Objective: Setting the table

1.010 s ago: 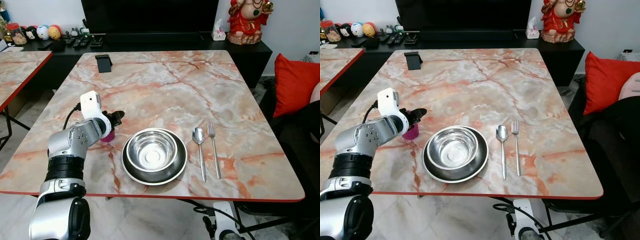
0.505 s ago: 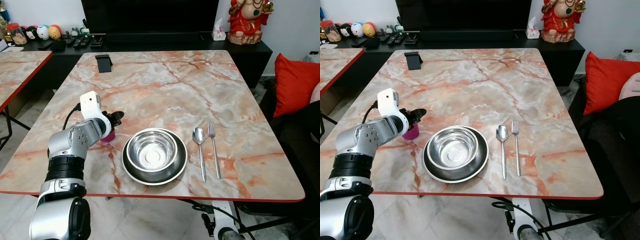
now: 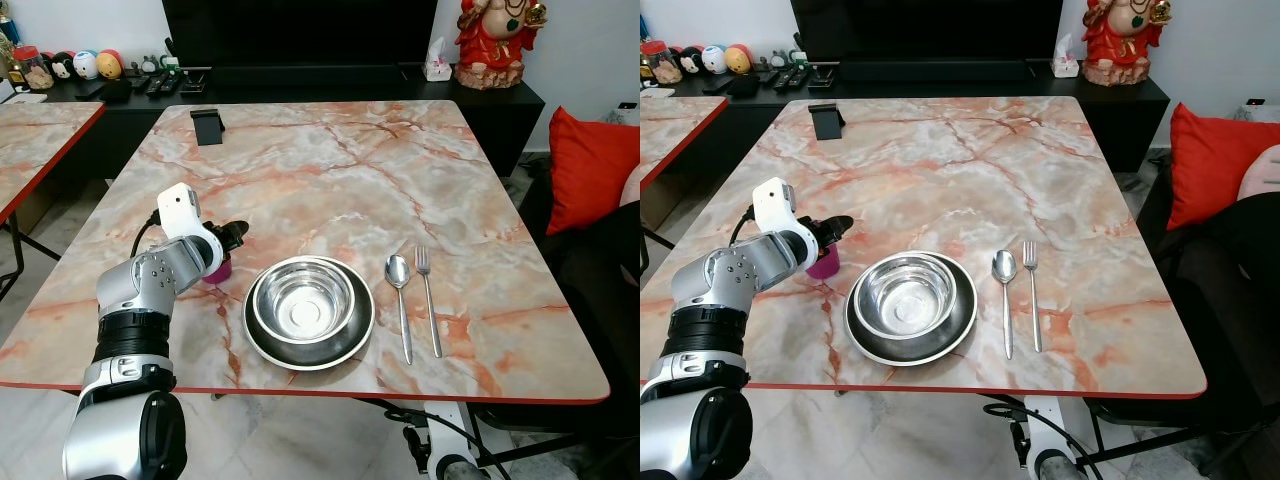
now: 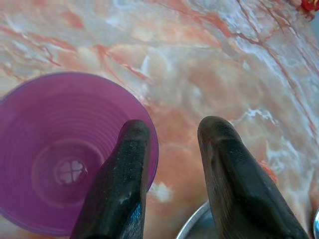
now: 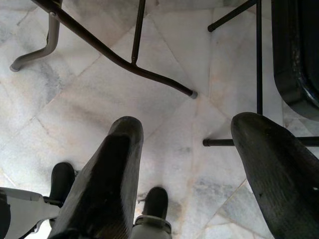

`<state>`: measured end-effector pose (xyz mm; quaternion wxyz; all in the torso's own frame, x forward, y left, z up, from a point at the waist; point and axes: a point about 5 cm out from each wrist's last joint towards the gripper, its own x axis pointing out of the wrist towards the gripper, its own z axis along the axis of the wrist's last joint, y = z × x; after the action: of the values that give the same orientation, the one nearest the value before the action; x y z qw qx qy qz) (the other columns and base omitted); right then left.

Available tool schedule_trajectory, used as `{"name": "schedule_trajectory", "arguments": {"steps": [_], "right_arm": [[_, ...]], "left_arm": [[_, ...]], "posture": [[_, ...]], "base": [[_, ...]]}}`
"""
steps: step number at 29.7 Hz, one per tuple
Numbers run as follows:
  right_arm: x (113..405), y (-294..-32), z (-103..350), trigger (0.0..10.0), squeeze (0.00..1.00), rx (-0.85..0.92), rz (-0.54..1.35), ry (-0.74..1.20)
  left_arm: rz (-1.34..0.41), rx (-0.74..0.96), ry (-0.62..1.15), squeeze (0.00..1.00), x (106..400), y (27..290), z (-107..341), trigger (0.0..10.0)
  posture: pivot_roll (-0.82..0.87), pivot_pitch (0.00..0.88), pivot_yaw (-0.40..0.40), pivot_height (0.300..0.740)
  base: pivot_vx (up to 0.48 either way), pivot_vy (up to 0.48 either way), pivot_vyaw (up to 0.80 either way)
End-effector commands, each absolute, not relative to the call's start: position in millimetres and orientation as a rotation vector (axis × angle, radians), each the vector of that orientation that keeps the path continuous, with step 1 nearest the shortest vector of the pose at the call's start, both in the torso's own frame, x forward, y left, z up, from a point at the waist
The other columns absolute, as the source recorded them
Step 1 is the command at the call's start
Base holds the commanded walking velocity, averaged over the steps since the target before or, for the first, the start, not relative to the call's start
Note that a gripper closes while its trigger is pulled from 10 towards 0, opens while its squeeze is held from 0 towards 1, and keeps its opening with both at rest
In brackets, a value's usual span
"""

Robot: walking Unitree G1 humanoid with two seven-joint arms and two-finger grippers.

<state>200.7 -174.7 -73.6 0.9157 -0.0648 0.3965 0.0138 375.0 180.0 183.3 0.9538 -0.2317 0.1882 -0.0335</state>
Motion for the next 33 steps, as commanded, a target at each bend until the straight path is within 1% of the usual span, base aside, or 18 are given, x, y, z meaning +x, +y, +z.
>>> {"name": "schedule_trajectory", "arguments": {"steps": [1, 3, 5, 6, 10, 13, 14, 18, 19, 20, 22, 24, 25, 26, 29, 30, 31, 33], "right_arm": [[204.1, -173.8, -71.4, 10.0, 0.0, -0.125, 0.022, 0.795], [204.3, -173.6, -71.3, 10.0, 0.0, -0.125, 0.023, 0.794], [204.4, -173.5, -71.2, 10.0, 0.0, -0.125, 0.023, 0.793], [204.7, -173.1, -71.0, 10.0, 0.0, -0.124, 0.023, 0.791], [205.0, -172.8, -70.8, 10.0, 0.0, -0.123, 0.022, 0.788], [204.2, -173.5, -71.1, 10.0, 0.0, -0.12, 0.018, 0.787], [202.7, -174.3, -71.8, 10.0, 0.0, -0.119, 0.015, 0.791], [201.6, -174.7, -72.3, 10.0, 0.0, -0.117, 0.012, 0.792], [202.0, -174.6, -72.0, 10.0, 0.0, -0.115, 0.011, 0.787], [202.4, -174.5, -71.6, 10.0, 0.0, -0.113, 0.009, 0.782], [202.8, -174.4, -71.4, 10.0, 0.0, -0.111, 0.008, 0.779], [202.9, -174.9, -71.1, 10.0, 0.0, -0.111, 0.006, 0.776], [202.9, -174.9, -71.1, 10.0, 0.0, -0.111, 0.006, 0.776], [202.8, -175.8, -71.0, 10.0, 0.0, -0.113, 0.004, 0.775], [202.7, -176.0, -71.0, 10.0, 0.0, -0.113, 0.003, 0.775], [199.5, -178.5, -72.8, 10.0, 0.0, -0.114, -0.003, 0.789], [199.5, -178.5, -72.8, 10.0, 0.0, -0.114, -0.003, 0.789], [197.8, -179.9, -73.7, 10.0, 0.0, -0.114, -0.007, 0.797]], "left_arm": [[-0.051, -0.386, 0.306, 0.0, 375.5, 185.5, 199.3, 10.0], [-0.047, -0.245, 0.256, 0.0, 374.1, 188.0, 206.0, 10.0], [-0.053, -0.191, 0.228, 0.0, 373.0, 187.9, 209.9, 10.0], [-0.056, -0.1, 0.103, 0.0, 369.7, 188.3, 225.4, 10.0], [-0.06, -0.015, -0.033, 0.0, 363.8, 188.4, 240.4, 10.0], [-0.023, 0.056, -0.153, 0.0, 351.3, 194.3, 244.3, 10.0], [0.009, 0.094, -0.192, 0.0, 343.1, 198.8, 240.7, 10.0], [0.041, 0.175, -0.224, 0.0, 331.9, 203.0, 234.1, 10.0], [0.053, 0.196, -0.236, 0.0, 323.4, 205.0, 227.5, 10.0], [0.068, 0.203, -0.245, 0.0, 316.0, 207.1, 221.9, 10.0], [0.078, 0.206, -0.251, 0.0, 311.0, 208.5, 218.4, 10.0], [0.119, 0.228, -0.255, 0.0, 300.2, 215.7, 208.6, 10.0], [0.119, 0.228, -0.255, 0.0, 300.2, 215.7, 208.6, 10.0], [0.172, 0.229, -0.255, 0.0, 291.0, 223.8, 200.5, 10.0], [0.183, 0.227, -0.255, 0.0, 289.2, 225.4, 199.1, 10.0], [0.283, 0.241, -0.255, 0.0, 281.9, 236.7, 195.6, 10.0], [0.283, 0.241, -0.255, 0.0, 281.9, 236.7, 195.6, 10.0], [0.39, 0.267, -0.248, 0.0, 273.6, 249.0, 193.4, 10.0]], "posture": [[-0.06, 0.0, 0.025, 0.74], [-0.06, 0.0, 0.025, 0.74], [-0.06, 0.0, 0.025, 0.74], [-0.06, 0.0, 0.026, 0.74], [-0.06, 0.0, 0.028, 0.74], [-0.06, 0.0, 0.03, 0.74], [-0.06, 0.0, 0.032, 0.74], [-0.06, 0.0, 0.036, 0.74], [-0.06, 0.0, 0.036, 0.74], [-0.06, 0.0, 0.036, 0.74], [-0.06, 0.0, 0.036, 0.74], [-0.07, 0.0, 0.039, 0.74], [-0.07, 0.0, 0.039, 0.74], [-0.07, 0.0, 0.039, 0.74], [-0.07, 0.0, 0.039, 0.74], [-0.08, 0.0, 0.047, 0.74], [-0.08, 0.0, 0.047, 0.74], [-0.08, 0.0, 0.05, 0.74]], "base": [[0.0, 0.0, 0.0], [0.0, 0.0, 0.0], [0.0, 0.0, 0.0], [0.0, 0.0, 0.0], [0.0, 0.0, 0.0], [0.0, 0.0, 0.0], [0.0, 0.0, 0.0], [0.0, 0.0, 0.0], [0.0, 0.0, 0.0], [0.0, 0.0, 0.0], [0.0, 0.0, 0.0], [0.0, 0.0, 0.0], [0.0, 0.0, 0.0], [0.0, 0.0, 0.0], [0.0, 0.0, 0.0], [0.0, 0.0, 0.0], [0.0, 0.0, 0.0], [0.0, 0.0, 0.0]]}}
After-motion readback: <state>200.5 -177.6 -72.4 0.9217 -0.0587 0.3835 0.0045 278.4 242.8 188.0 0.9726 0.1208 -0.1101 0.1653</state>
